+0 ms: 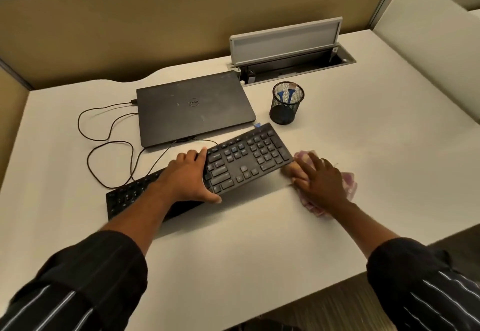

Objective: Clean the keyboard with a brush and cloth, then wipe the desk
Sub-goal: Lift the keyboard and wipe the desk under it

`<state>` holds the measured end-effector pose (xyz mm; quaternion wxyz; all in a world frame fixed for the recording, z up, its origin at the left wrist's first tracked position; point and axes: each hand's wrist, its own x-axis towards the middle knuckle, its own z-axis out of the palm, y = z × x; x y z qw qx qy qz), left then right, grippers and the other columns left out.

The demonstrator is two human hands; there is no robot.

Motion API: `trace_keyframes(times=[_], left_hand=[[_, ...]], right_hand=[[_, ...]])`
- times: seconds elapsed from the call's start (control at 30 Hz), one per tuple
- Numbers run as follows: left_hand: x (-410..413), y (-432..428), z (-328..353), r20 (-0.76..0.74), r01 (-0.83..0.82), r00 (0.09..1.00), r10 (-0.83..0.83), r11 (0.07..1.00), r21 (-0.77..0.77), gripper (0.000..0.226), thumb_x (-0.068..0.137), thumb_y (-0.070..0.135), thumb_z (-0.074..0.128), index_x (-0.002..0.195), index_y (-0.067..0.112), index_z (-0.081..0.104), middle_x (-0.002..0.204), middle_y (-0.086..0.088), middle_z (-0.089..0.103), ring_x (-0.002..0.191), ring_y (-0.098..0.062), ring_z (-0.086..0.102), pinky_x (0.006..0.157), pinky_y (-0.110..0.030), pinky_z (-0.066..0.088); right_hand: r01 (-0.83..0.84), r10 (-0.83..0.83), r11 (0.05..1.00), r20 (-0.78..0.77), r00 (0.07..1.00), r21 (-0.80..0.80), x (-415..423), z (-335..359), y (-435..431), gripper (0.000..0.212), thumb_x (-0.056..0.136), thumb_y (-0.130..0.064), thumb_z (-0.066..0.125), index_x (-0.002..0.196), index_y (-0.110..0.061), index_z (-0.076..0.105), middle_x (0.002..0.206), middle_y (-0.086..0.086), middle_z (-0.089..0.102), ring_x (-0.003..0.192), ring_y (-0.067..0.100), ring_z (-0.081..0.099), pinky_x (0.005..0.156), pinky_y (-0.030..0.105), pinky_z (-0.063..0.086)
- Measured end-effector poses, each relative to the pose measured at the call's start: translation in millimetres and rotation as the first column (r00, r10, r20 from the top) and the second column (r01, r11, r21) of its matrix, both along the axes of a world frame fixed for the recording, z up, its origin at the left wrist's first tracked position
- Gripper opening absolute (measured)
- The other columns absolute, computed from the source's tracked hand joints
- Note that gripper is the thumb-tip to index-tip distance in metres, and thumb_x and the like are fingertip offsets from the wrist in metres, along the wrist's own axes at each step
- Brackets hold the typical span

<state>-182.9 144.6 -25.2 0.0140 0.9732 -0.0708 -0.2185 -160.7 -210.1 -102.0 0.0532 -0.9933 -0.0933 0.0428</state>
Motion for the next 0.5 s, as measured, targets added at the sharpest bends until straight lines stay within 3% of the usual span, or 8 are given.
trace_keyframes(times=[0.1,0.2,0.3,0.37,0.43,0.5], left_hand=[[7,-4,10,0.005,-0.014,1.000,0.014,1.000,-0.003,0.144,0.058,0.086,0.069,0.160,0.016,-0.003,0.160,-0.012,0.021,0.143,-0.032,0.027,0.115,-0.045,0.033],[9,-5,16,-0.008,-0.007,1.000,0.007,1.000,-0.001,0.143,0.058,0.086,0.070,0.160,0.018,-0.002,0.162,-0.011,0.019,0.146,-0.032,0.023,0.118,-0.046,0.029],[6,-3,19,0.001,0.032,0.999,-0.032,0.999,0.038,0.142,0.057,0.087,0.068,0.160,0.018,-0.001,0.162,-0.010,0.020,0.146,-0.033,0.022,0.119,-0.047,0.027],[4,0,21,0.007,0.041,0.999,-0.042,0.998,0.045,0.141,0.058,0.087,0.068,0.160,0.018,-0.001,0.162,-0.010,0.020,0.147,-0.032,0.022,0.119,-0.047,0.026],[2,6,24,0.009,0.029,1.000,-0.029,0.999,0.027,0.140,0.059,0.086,0.069,0.160,0.018,-0.001,0.163,-0.010,0.018,0.148,-0.032,0.020,0.120,-0.048,0.024],[0,12,26,0.011,0.009,1.000,-0.009,1.000,0.001,0.140,0.060,0.085,0.070,0.160,0.019,-0.002,0.164,-0.010,0.016,0.149,-0.032,0.018,0.120,-0.048,0.023]], right_hand=[[-0.056,0.056,0.998,0.000,0.998,0.000,-13,1,34,0.063,0.087,-0.065,0.029,0.141,-0.036,0.043,0.148,0.010,0.043,0.123,0.037,0.047,0.095,0.046,0.043],[-0.112,0.115,0.993,-0.062,0.991,0.037,-35,0,83,0.050,0.084,-0.059,0.035,0.120,-0.034,0.060,0.132,0.011,0.055,0.120,0.036,0.048,0.093,0.045,0.041],[-0.198,0.202,0.977,-0.055,0.978,0.080,-54,7,115,0.040,0.087,-0.053,0.040,0.106,-0.029,0.066,0.106,0.011,0.065,0.102,0.034,0.056,0.081,0.041,0.042],[-0.107,0.121,0.979,-0.072,0.990,0.176,-48,18,106,0.029,0.092,-0.044,0.049,0.101,-0.024,0.068,0.095,0.009,0.064,0.091,0.030,0.058,0.072,0.035,0.042],[0.016,-0.007,0.975,-0.038,0.999,0.223,-28,22,77,0.024,0.090,-0.035,0.052,0.100,-0.019,0.067,0.102,0.010,0.064,0.088,0.032,0.062,0.069,0.036,0.048],[0.070,-0.078,0.989,0.056,0.995,0.129,-11,22,41,0.042,0.085,-0.042,0.049,0.124,-0.027,0.057,0.128,0.005,0.056,0.096,0.036,0.059,0.075,0.039,0.050]])
